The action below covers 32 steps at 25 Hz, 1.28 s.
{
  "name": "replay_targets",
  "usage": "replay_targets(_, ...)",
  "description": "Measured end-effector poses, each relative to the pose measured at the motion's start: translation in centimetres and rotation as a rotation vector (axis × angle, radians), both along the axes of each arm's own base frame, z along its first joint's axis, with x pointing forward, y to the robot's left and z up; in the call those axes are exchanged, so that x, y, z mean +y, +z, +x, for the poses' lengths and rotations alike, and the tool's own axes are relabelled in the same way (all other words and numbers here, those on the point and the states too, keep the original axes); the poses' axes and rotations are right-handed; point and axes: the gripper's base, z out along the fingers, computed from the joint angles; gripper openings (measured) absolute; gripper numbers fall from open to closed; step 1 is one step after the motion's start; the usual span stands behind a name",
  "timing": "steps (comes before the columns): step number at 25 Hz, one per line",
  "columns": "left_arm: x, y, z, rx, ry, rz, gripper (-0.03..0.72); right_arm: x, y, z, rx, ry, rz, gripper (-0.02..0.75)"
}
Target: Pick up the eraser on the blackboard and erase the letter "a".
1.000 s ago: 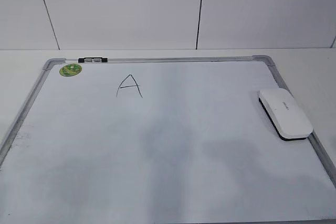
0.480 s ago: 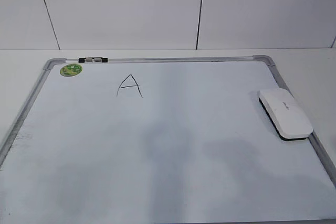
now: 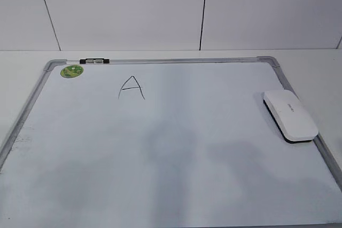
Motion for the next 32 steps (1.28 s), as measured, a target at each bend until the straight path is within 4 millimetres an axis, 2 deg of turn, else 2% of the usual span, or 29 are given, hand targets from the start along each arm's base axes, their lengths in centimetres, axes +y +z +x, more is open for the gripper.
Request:
replay_targets(22,0.0,0.0,0.0,-0.004,0.002,-0.001,0.528,0.0,0.0,0.0,0.000,0.000,0.000,0.594)
replay_targets(26,0.0,0.3,-0.8,-0.056,0.002,-0.001,0.508,-0.1,0.0,-0.1,-0.007,-0.017,0.001,0.594)
replay_targets(32,0.0,0.9,-2.9,-0.199,0.002,0.002,0.499,-0.3,0.0,-0.2,-0.011,-0.106,0.001,0.593)
